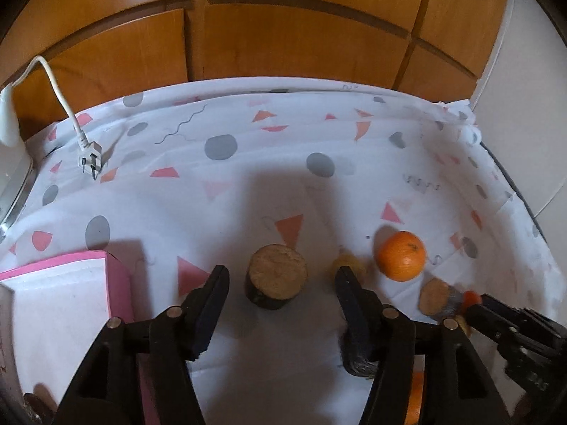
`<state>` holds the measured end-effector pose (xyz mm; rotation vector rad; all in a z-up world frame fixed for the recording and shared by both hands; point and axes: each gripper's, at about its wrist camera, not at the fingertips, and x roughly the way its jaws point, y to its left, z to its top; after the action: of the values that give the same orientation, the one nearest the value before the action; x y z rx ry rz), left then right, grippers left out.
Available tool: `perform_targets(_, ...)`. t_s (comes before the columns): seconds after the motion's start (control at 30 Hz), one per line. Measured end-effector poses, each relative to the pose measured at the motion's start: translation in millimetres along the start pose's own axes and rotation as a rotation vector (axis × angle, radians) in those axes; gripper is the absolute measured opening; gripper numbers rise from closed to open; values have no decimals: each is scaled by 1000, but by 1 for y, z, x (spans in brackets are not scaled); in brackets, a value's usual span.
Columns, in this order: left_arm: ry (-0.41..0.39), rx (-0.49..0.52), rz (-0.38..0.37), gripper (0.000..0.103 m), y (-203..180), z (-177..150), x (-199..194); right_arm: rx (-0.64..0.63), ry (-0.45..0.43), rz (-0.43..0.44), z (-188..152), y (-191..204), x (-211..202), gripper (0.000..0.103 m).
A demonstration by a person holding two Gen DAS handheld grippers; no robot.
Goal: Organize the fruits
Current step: 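Grasp the brown log piece with the left tool while the right tool reaches for the tomato, then place the log piece in the tray with the left tool while the right tool grasps the tomato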
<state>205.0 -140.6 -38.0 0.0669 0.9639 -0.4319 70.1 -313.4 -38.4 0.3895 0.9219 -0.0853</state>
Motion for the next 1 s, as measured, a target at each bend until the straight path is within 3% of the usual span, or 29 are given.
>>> perform_targets(0.03, 13, -18, -2, 44, 4, -1, 4, -1, 1, 3, 0, 0, 0, 30)
perform_targets(0.1, 31, -55, -8, 39, 12, -4, 8, -2, 1, 3, 1, 0, 1, 30)
perform_targets(0.27, 13, -64, -47, 37, 14, -8, 1, -9, 2, 10, 3, -1, 3, 30)
perform_targets(0.33, -13, -61, -51, 37, 12, -10, -9, -17, 3, 7, 2, 0, 3, 25)
perform_targets(0.63, -112, -177, -61, 37, 40, -40, -81, -11, 25, 12, 3, -1, 7, 26)
perform_targets(0.8, -162, -220, 52, 38, 76, -60, -115, 1, 55, -10, 3, -1, 15, 28)
perform_targets(1.0, -128, -303, 169, 38, 123, -88, -121, -32, 36, -38, 0, 4, 14, 27)
